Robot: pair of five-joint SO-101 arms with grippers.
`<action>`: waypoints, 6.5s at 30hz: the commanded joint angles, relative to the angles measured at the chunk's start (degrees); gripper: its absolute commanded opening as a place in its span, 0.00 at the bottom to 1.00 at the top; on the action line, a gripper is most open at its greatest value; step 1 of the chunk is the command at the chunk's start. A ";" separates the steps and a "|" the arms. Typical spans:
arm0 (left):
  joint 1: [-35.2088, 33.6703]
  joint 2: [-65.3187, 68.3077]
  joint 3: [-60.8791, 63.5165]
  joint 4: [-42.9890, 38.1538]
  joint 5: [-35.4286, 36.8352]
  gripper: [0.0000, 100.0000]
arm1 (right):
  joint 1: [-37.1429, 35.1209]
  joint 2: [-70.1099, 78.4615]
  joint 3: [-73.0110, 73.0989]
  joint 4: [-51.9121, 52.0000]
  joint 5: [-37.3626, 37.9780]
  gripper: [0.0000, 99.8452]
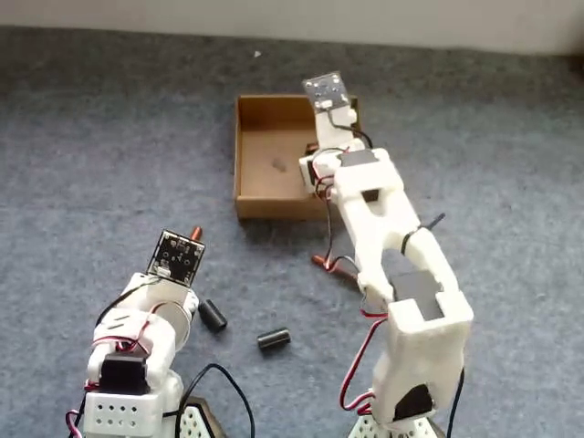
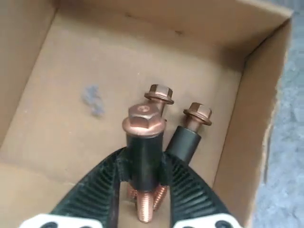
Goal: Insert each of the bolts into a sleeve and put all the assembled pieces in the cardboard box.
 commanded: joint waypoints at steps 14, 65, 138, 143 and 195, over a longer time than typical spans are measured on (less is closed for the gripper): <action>-0.57 -0.40 -0.22 -0.18 -0.44 0.01 | 0.66 0.84 -10.07 9.27 0.53 0.14; -20.70 -0.40 -4.44 -1.93 -0.18 0.05 | -34.51 -51.65 50.86 25.27 20.22 0.14; -20.70 -0.31 -4.09 -1.93 -0.35 0.06 | -24.13 -49.45 42.15 24.13 14.15 0.00; -20.70 -0.31 -4.09 -1.93 -0.35 0.06 | -17.19 -65.71 42.77 31.16 12.57 0.00; 33.54 53.49 -55.16 -2.29 -10.46 0.06 | 23.60 -126.55 76.79 17.89 -8.88 0.01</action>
